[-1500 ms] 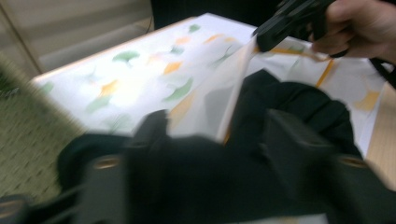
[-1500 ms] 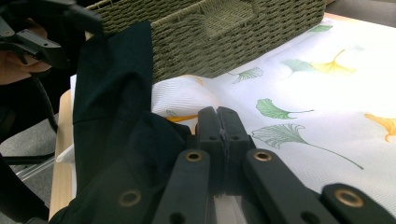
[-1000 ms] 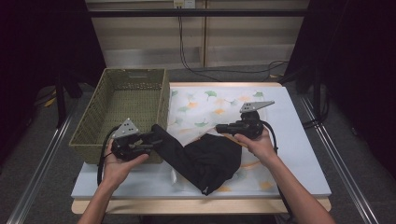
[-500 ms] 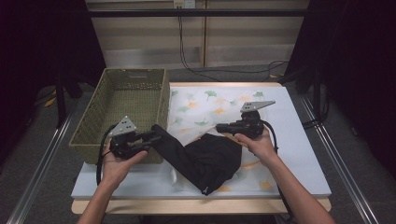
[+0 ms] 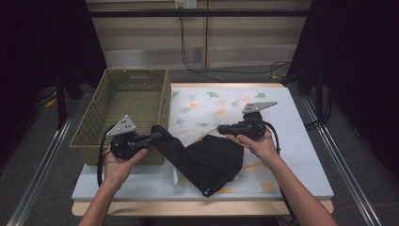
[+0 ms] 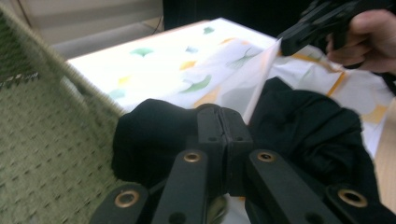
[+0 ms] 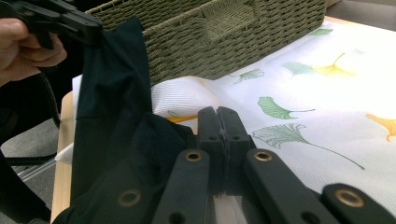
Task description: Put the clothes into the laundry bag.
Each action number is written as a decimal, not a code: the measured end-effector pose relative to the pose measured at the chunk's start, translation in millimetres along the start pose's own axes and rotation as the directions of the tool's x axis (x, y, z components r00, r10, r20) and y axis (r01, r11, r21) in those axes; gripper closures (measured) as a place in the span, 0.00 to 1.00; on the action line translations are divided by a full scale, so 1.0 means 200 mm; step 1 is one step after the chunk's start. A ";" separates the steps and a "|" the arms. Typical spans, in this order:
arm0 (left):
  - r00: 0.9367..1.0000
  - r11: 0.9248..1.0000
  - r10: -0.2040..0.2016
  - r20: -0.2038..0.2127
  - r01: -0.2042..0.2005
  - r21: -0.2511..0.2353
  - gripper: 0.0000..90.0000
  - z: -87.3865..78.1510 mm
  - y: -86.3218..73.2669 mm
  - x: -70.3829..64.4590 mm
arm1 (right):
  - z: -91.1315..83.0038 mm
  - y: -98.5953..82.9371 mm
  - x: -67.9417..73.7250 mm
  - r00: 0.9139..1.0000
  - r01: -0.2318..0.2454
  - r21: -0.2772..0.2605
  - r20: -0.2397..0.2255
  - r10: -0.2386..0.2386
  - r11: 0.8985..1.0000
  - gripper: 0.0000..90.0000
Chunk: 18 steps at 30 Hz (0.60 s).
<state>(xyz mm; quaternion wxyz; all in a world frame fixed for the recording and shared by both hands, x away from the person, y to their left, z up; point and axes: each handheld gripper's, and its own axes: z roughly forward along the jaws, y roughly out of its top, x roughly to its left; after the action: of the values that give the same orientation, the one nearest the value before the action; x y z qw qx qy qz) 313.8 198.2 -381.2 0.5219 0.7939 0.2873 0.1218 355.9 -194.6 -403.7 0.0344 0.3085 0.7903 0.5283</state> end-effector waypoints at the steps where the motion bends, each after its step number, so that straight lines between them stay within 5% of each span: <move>1: 1.000 1.000 0.005 0.012 -0.004 -0.007 0.98 0.00 0.01 -0.01 | 0.00 0.00 0.00 1.000 0.000 -0.001 0.000 0.000 1.000 1.00; 4: 0.998 1.000 0.010 0.060 -0.008 -0.030 0.98 0.01 0.04 -0.06 | 0.00 0.00 0.00 1.000 -0.001 -0.001 0.000 0.001 1.000 1.00; 9: 0.991 0.997 0.072 0.114 -0.069 -0.036 0.98 0.07 0.11 -0.18 | 0.00 0.00 0.00 1.000 -0.003 0.004 -0.005 0.003 1.000 1.00; 18: 0.983 0.997 0.075 0.167 -0.069 -0.041 0.98 0.20 0.18 -0.23 | 0.01 -0.01 -0.01 1.000 -0.012 -0.001 -0.008 0.012 1.000 1.00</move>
<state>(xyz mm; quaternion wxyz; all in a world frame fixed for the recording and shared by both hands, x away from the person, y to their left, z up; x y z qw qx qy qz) 307.9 130.0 -360.9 0.5533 0.8020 0.2110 0.0780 357.7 -195.2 -405.9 0.0282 0.3111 0.7882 0.5302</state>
